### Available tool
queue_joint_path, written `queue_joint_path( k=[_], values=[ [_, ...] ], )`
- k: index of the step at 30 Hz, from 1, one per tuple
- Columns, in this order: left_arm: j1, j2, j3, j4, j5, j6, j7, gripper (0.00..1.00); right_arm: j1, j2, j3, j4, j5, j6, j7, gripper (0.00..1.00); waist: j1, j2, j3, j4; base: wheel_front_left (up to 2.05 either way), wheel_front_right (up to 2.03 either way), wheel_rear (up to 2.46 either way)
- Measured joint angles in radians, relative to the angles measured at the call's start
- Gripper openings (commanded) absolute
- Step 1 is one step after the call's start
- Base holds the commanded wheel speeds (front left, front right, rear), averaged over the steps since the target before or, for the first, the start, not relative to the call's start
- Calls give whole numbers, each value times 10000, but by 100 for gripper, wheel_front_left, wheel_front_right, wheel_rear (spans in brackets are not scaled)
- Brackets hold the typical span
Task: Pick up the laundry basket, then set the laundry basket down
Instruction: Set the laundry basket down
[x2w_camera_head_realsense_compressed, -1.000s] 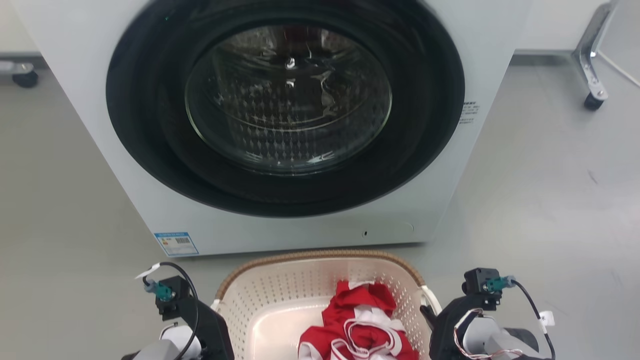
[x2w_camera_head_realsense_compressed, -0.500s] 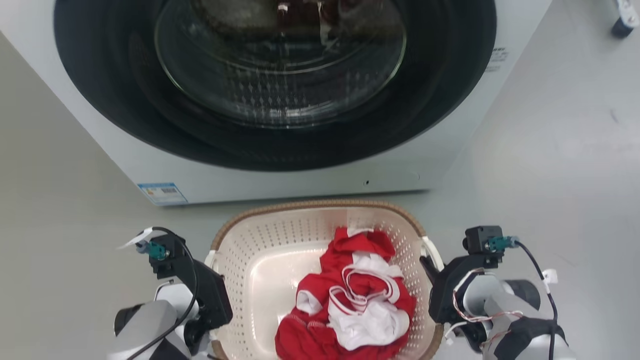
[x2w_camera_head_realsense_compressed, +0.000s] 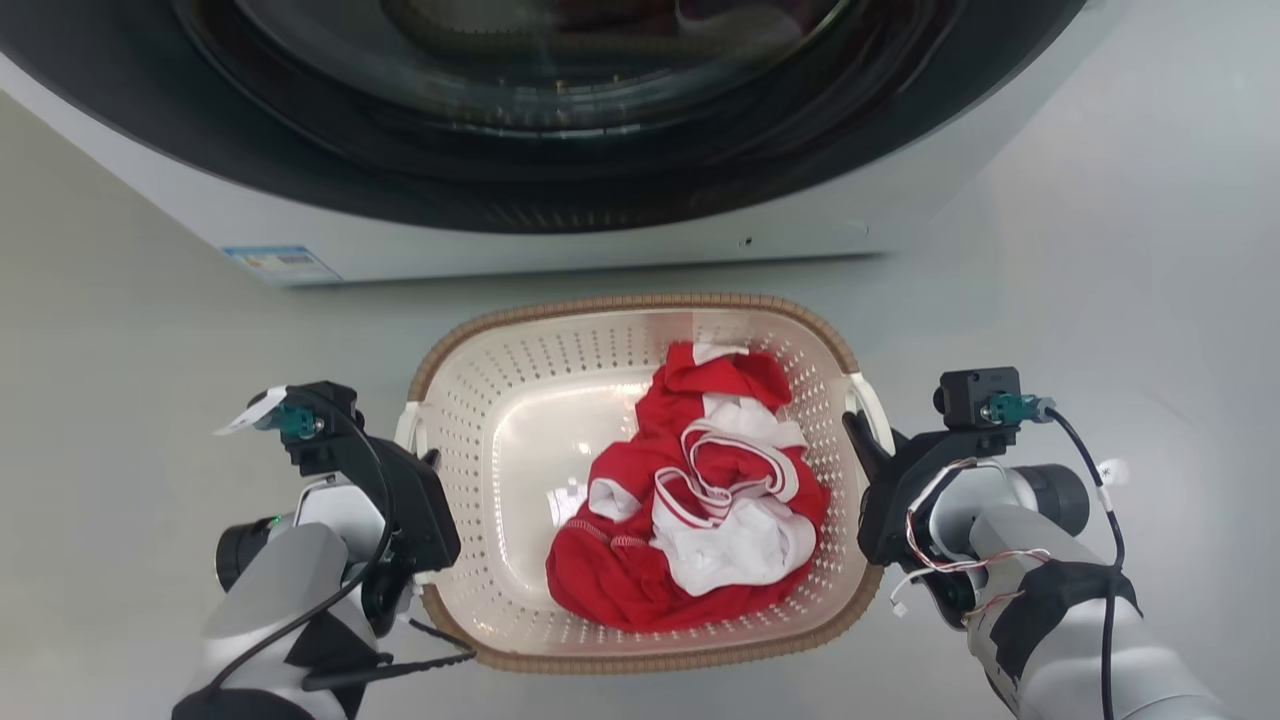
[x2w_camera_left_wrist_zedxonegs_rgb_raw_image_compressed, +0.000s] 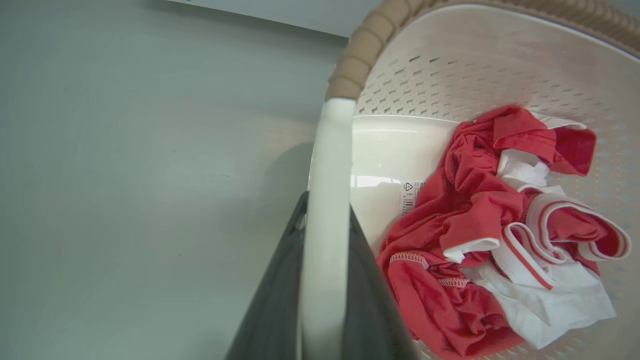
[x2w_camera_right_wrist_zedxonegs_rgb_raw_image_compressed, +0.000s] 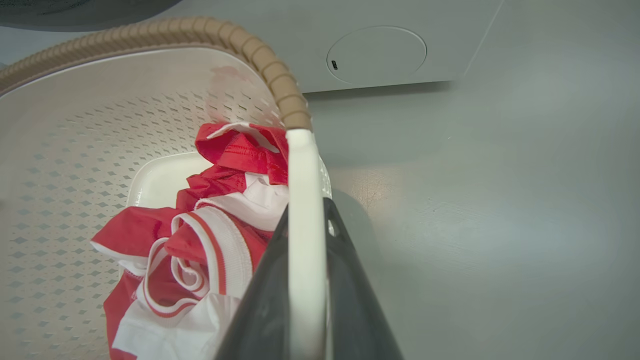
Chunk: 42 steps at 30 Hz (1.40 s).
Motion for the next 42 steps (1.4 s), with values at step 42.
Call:
queue_joint_path(
  k=[42],
  values=[
    [-2202,23,-98,-251,397,-10,-2441,0,-2336,-387,92,-35,-683,-393,-1718,0,-1,-1,4299,218,0,0,0]
  ],
)
